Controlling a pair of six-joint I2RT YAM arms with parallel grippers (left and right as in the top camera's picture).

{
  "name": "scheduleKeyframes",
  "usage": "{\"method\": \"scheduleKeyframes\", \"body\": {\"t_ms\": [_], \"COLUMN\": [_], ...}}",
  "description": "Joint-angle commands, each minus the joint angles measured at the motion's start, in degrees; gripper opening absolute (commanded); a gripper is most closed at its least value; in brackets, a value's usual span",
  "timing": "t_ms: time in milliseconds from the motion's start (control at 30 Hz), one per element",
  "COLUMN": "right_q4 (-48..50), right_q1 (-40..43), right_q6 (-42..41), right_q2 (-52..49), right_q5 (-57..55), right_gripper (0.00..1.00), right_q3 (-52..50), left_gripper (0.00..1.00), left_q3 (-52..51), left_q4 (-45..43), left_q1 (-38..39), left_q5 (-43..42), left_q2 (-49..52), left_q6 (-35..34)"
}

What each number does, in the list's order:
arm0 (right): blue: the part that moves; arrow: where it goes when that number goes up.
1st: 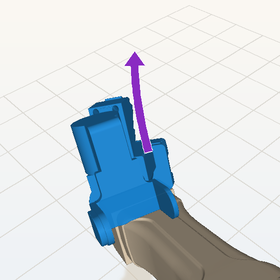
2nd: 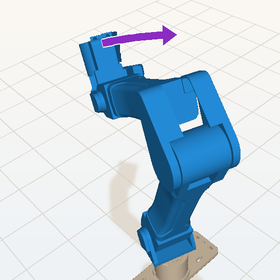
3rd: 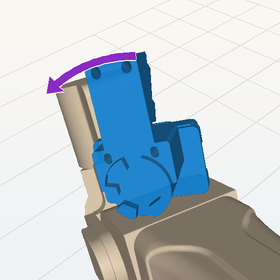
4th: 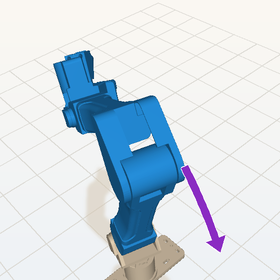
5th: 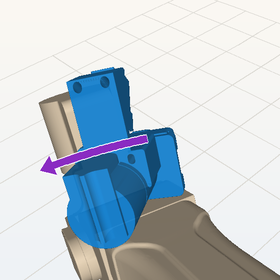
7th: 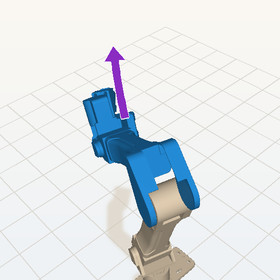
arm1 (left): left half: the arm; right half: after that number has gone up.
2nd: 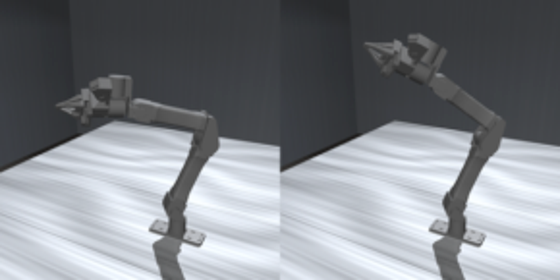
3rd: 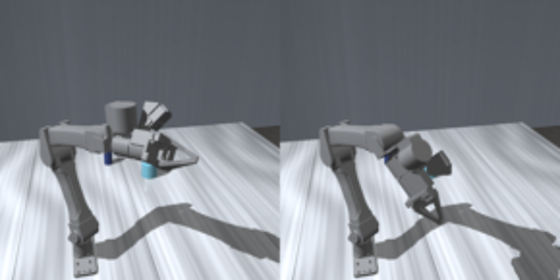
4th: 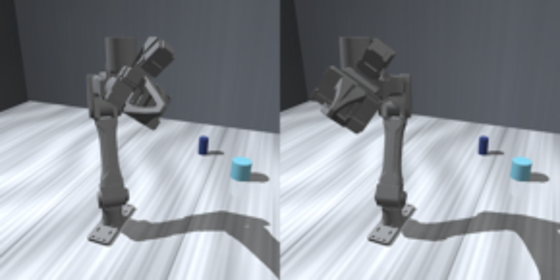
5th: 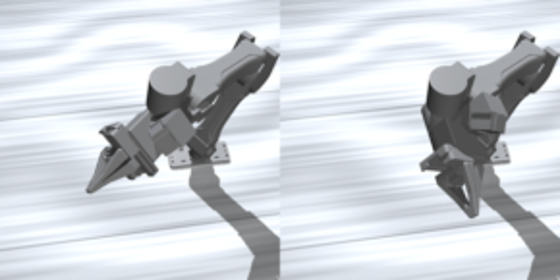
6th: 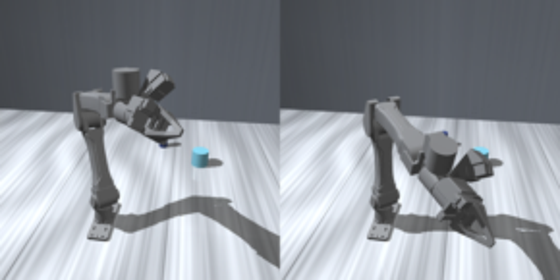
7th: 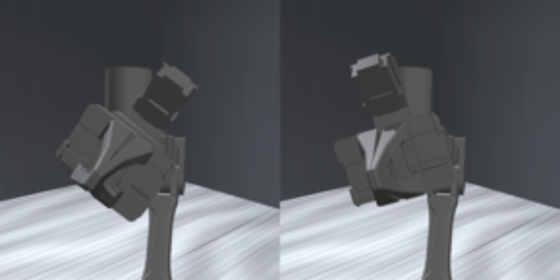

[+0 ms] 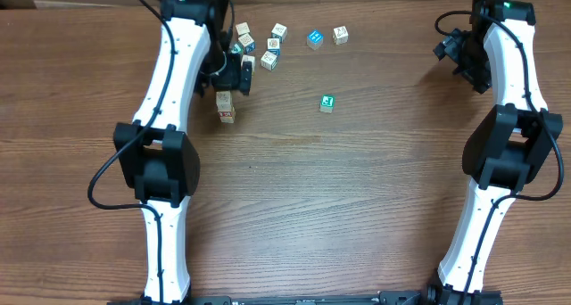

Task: Form a tower
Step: 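Reach the left gripper over the block stack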

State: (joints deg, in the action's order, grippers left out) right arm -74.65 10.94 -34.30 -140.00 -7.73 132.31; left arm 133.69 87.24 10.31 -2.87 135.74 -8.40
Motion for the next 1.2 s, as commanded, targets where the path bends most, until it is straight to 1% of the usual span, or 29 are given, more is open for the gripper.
{"method": "scheduleKeyframes", "body": {"t_ms": [0,133,333,467,533,567,600,767,867,900,933,1067,1167], "right_q4": [0.1,0.1,0.1,0.1,0.1,0.0,0.1,0.1,0.1,0.1,0.1,0.1,0.1], "right_q1": [0.2,0.2,0.2,0.2,0.2,0.2,0.2,0.2,0.2,0.2,0.2,0.2,0.2], "right_q6": [0.0,0.0,0.0,0.0,0.0,0.0,0.0,0.0,0.0,0.0,0.0,0.0,0.0], "right_q2": [2.8,2.8,2.8,2.8,2.8,2.8,2.8,2.8,2.8,2.8,2.8,2.8,2.8], "right_q5": [-0.2,-0.2,-0.2,-0.2,-0.2,-0.2,-0.2,-0.2,-0.2,-0.2,-0.2,-0.2,-0.2], "right_gripper": [1.0,1.0,1.0,1.0,1.0,1.0,1.0,1.0,1.0,1.0,1.0,1.0,1.0], "right_q3": [0.5,0.5,0.5,0.5,0.5,0.5,0.5,0.5,0.5,0.5,0.5,0.5,0.5], "left_gripper": [0.96,0.95,0.96,0.91,0.83,0.76,0.74,0.74,0.72,0.68,0.66,0.62,0.53], "left_q3": [-3.1,-6.1,-12.8,-13.7,-13.7,-13.7,-13.7,-13.7,-14.0,-14.0,-14.2,-14.6,-14.7], "left_q4": [-1.9,-4.9,-10.4,-12.1,-12.8,-13.0,-13.0,-12.6,-12.5,-12.5,-12.6,-12.8,-12.7], "left_q1": [0.3,0.2,0.2,0.1,0.1,0.1,0.1,0.3,0.3,0.3,0.3,0.3,0.3], "left_q5": [1.0,1.8,2.4,2.4,2.4,2.2,1.9,2.0,2.3,2.3,2.3,2.3,2.3], "left_q2": [-1.8,-1.8,-1.8,-1.8,-1.8,-1.8,-1.8,-1.8,-1.8,-1.8,-1.8,-1.8,-1.8], "left_q6": [-1.1,-3.0,-3.0,-3.0,-3.5,-3.5,-3.5,-3.4,-3.4,-3.4,-3.4,-3.4,-3.3]}}
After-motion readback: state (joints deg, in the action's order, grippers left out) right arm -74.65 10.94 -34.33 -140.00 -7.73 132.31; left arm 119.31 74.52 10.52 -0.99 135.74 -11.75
